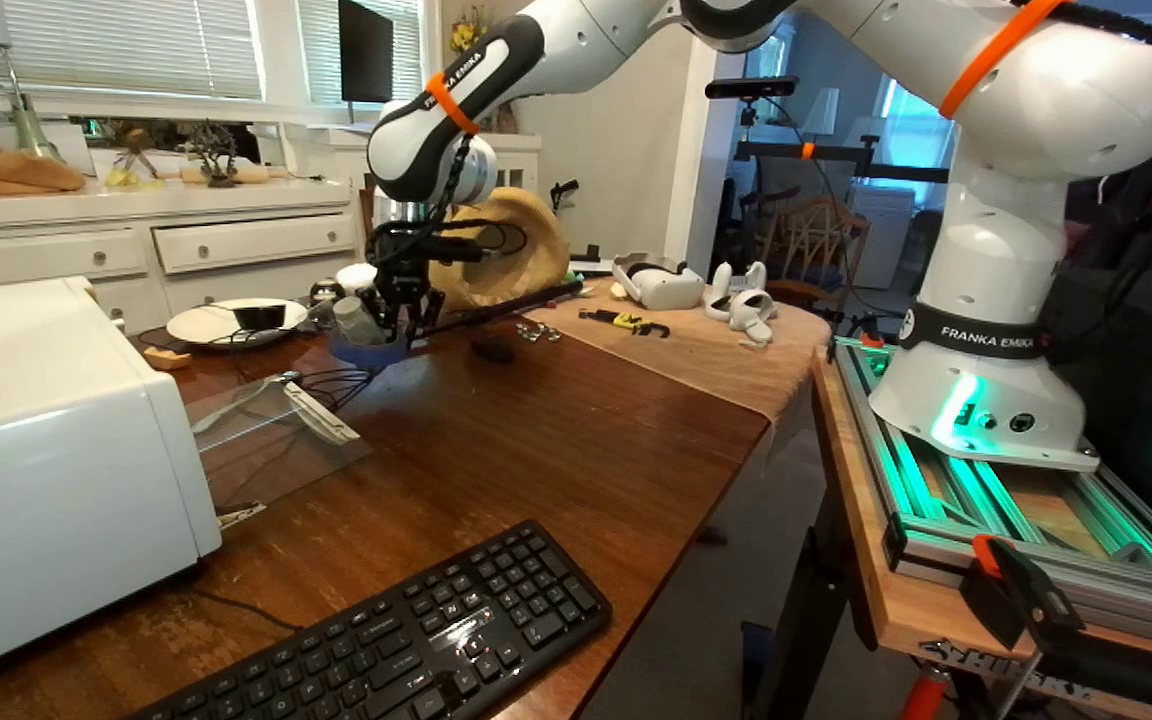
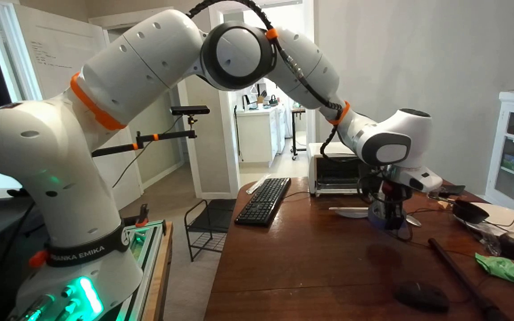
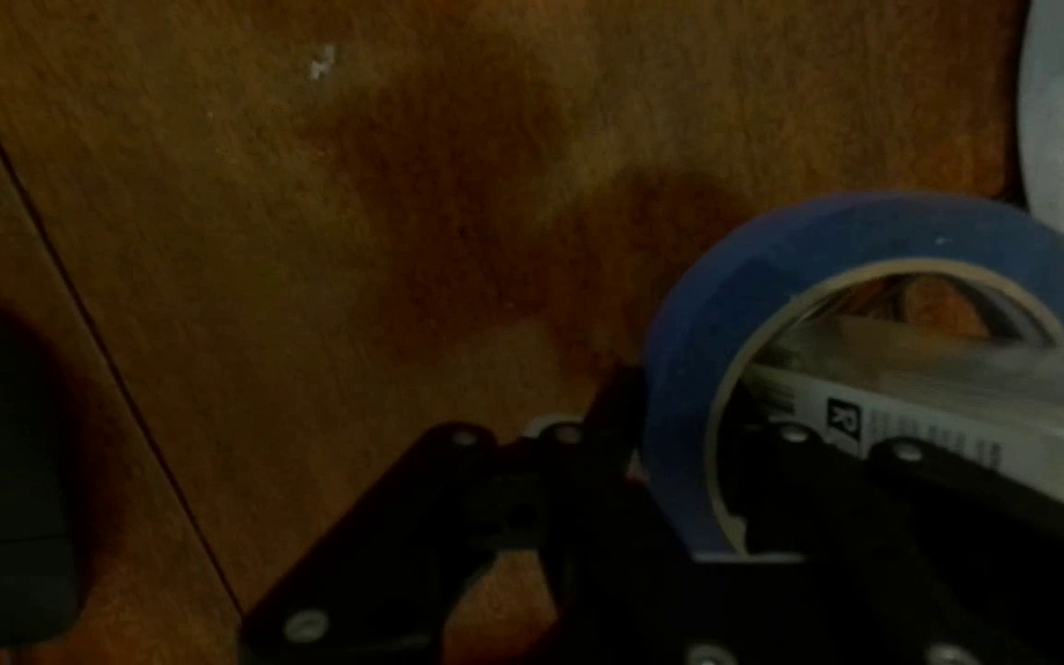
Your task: Put the tape inside the oven and the shaker on top of the microwave
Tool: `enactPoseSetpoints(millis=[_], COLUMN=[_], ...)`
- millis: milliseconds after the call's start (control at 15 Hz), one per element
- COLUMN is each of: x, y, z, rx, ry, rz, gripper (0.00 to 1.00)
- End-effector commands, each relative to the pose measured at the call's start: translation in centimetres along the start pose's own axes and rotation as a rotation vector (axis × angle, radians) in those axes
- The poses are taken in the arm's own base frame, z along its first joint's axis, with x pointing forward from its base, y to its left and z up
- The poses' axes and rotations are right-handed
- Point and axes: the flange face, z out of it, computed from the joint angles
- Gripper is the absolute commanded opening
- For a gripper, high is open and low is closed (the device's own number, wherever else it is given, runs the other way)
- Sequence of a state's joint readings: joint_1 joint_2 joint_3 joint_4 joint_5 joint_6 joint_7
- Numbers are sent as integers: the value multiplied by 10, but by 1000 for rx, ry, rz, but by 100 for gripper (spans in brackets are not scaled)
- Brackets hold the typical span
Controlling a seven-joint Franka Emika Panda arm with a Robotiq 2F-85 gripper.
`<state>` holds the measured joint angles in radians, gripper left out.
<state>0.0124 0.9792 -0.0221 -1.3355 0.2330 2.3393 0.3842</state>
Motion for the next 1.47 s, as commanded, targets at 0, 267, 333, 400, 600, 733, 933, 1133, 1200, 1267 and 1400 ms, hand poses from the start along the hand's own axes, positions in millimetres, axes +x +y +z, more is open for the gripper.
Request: enactPoseSetpoints(millis=[0, 267, 333, 400, 600, 733, 933, 1133, 1200, 1267, 1400], x=[-6, -6, -6, -7, -9, -8, -5, -3, -3, -2, -1], y=[1, -1, -2, -5, -11, -15, -10, -6, -5, -5, -2], z=[-15, -21, -23, -25, -32, -35, -31, -34, -38, -42, -55], rx=[29, 44, 50, 57, 77, 89, 73, 59, 51, 47, 27], ry=[-12, -10, -7, -6, -10, -11, -21, -13, -9, -4, -3], rz=[7, 12, 10, 9, 6, 26, 43, 52, 55, 61, 76], gripper=[6, 6, 6, 6, 6, 6, 6, 6, 6, 6, 6])
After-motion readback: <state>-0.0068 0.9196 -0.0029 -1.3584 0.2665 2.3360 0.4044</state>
